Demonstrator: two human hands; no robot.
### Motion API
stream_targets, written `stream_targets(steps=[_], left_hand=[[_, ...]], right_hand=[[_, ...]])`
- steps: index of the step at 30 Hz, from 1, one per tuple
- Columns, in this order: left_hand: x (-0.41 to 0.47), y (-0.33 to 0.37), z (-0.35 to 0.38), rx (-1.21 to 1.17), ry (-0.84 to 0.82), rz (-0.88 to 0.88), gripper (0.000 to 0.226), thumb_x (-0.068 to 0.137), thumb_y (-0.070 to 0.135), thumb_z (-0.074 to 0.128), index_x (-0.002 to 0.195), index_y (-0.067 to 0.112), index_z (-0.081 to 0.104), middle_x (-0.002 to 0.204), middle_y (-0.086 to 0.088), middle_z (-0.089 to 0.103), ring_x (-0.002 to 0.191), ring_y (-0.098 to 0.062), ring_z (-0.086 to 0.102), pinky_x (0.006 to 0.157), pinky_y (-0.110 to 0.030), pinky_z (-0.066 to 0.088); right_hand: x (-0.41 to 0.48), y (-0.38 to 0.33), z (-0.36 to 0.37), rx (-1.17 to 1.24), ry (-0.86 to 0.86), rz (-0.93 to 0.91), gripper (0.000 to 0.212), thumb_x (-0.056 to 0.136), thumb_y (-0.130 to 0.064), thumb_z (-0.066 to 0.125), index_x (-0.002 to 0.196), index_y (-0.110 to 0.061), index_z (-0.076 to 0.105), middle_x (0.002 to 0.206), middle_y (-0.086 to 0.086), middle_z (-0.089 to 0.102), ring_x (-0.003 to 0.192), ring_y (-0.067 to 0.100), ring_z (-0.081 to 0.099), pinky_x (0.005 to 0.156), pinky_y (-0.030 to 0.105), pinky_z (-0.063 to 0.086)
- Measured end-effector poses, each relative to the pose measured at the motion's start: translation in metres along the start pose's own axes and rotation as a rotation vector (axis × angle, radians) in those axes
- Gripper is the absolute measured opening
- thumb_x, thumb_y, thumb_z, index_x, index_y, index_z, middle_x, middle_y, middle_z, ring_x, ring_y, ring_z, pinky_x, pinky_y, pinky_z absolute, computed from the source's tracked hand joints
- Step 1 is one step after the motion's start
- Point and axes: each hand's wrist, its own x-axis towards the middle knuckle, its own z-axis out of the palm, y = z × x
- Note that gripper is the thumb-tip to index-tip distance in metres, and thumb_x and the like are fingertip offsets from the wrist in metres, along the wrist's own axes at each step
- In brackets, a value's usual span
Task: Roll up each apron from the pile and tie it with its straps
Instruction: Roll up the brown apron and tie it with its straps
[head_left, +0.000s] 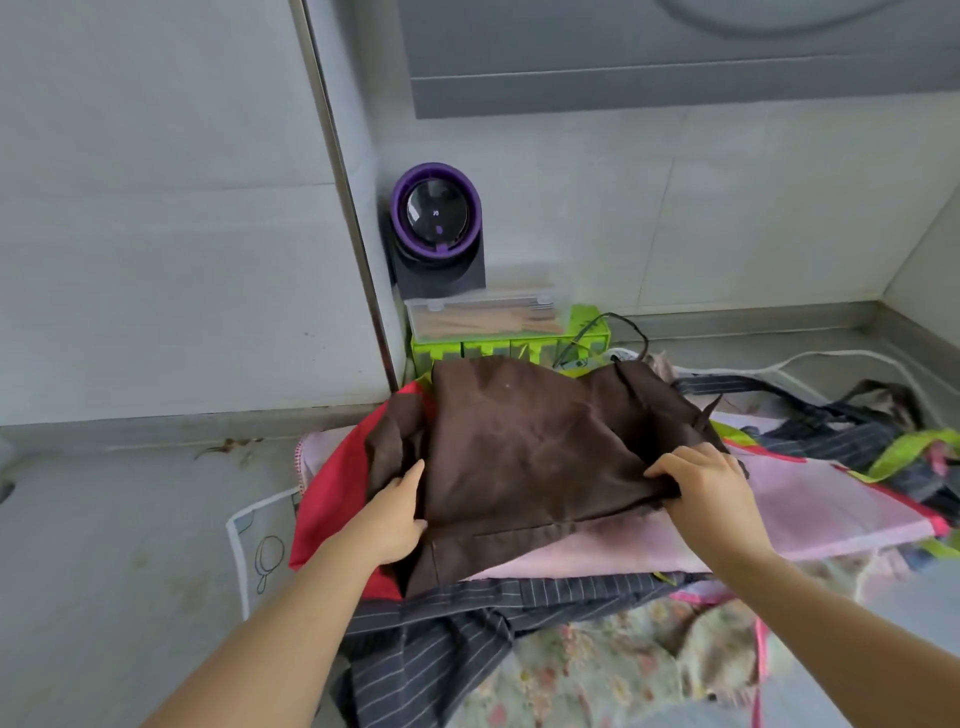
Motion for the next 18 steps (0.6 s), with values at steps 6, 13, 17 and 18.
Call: stream_targets(steps=[6, 13, 17, 18], left_hand=[[-0.001, -0.004, -0.004, -0.043, 0.241, 0.114, 0.034, 0.086, 0.038, 0.068, 0.072, 0.014, 0.047, 0.072, 0.001, 0.051, 0.068, -0.015, 0.049, 0.057, -0.024, 0.033], [-0.030, -0.003, -0.063, -0.053, 0.713, 0.329, 0.025, 0.082, 0.028, 0.072, 0.085, 0.004, 0.069, 0.071, -0.001, 0.052, 0.059, -0.010, 0.044, 0.056, -0.024, 0.031], [-0.052, -0.008, -0.094, 0.001, 0.956, 0.370, 0.017, 0.085, 0.013, 0.070, 0.071, 0.004, 0.067, 0.063, 0.006, 0.041, 0.056, -0.014, 0.042, 0.052, -0.020, 0.022], [-0.055, -0.011, -0.100, 0.007, 0.987, 0.358, 0.017, 0.086, 0.011, 0.068, 0.070, 0.004, 0.067, 0.063, 0.006, 0.039, 0.055, -0.017, 0.043, 0.053, -0.022, 0.021]], right_hand=[[0.012, 0.001, -0.006, 0.011, 0.036, 0.033, 0.052, 0.038, 0.022, 0.068, 0.077, -0.010, 0.074, 0.068, 0.003, 0.067, 0.071, 0.033, 0.060, 0.066, 0.039, 0.046], [0.047, -0.011, -0.026, 0.092, 0.114, 0.064, 0.059, 0.039, 0.027, 0.057, 0.087, -0.004, 0.074, 0.075, 0.017, 0.067, 0.071, 0.039, 0.060, 0.062, 0.032, 0.039], [0.071, -0.033, -0.038, 0.168, 0.084, 0.083, 0.054, 0.057, 0.021, 0.057, 0.101, -0.007, 0.071, 0.085, 0.020, 0.064, 0.078, 0.040, 0.060, 0.065, 0.031, 0.037], [0.077, -0.037, -0.040, 0.177, 0.068, 0.061, 0.050, 0.062, 0.018, 0.058, 0.102, -0.008, 0.070, 0.085, 0.019, 0.065, 0.079, 0.040, 0.060, 0.065, 0.032, 0.039]])
